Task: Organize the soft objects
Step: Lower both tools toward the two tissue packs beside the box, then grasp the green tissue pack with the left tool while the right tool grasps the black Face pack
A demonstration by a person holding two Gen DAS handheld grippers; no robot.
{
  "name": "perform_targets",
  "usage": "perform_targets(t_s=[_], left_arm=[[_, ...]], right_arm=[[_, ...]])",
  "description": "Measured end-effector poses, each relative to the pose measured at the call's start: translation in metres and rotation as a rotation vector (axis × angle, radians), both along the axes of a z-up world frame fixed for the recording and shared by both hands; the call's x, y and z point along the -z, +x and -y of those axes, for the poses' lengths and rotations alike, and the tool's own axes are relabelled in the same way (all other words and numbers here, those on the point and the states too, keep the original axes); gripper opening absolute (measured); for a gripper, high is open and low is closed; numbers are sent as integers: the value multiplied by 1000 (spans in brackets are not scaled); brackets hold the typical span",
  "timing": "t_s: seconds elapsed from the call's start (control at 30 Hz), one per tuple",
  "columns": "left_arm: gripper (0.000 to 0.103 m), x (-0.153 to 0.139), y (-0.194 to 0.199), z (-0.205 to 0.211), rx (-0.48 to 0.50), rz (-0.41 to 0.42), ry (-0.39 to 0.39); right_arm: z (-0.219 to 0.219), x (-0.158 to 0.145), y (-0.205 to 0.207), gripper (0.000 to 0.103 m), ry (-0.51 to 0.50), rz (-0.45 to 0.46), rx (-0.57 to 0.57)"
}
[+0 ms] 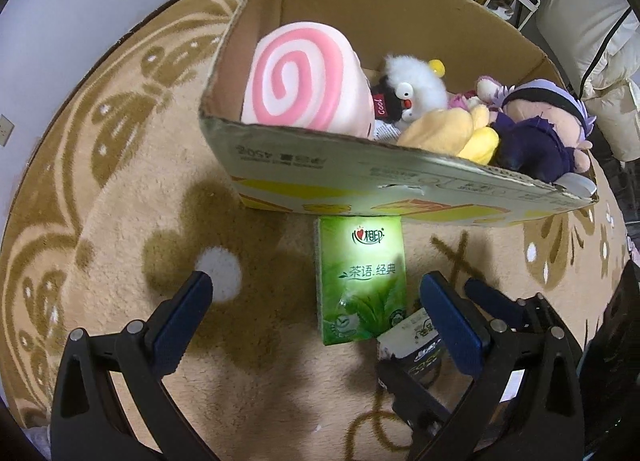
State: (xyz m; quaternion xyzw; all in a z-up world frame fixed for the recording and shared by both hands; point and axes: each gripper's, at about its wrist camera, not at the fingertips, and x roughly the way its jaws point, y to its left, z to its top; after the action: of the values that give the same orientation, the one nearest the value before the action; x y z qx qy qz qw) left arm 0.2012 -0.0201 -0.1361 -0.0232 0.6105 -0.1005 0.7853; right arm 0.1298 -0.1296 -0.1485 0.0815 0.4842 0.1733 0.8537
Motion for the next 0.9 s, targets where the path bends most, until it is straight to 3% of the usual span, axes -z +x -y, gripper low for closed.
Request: perform_targets(t_s=[0.23, 0.4, 0.5, 0.9], left_arm=[[103, 9, -1, 2, 1, -29, -27], [103, 18, -2, 8, 16, -48, -31], [103, 24, -1, 12, 21, -59, -21], [102, 36, 1, 18, 6, -50, 62]], right_arm=[[-4, 15, 9, 83, -48, -47, 18], [-4, 15, 10, 59, -4, -54, -5], [-9, 13, 10, 52, -13, -48, -30], [-8, 21, 12, 52, -35, -64, -52]])
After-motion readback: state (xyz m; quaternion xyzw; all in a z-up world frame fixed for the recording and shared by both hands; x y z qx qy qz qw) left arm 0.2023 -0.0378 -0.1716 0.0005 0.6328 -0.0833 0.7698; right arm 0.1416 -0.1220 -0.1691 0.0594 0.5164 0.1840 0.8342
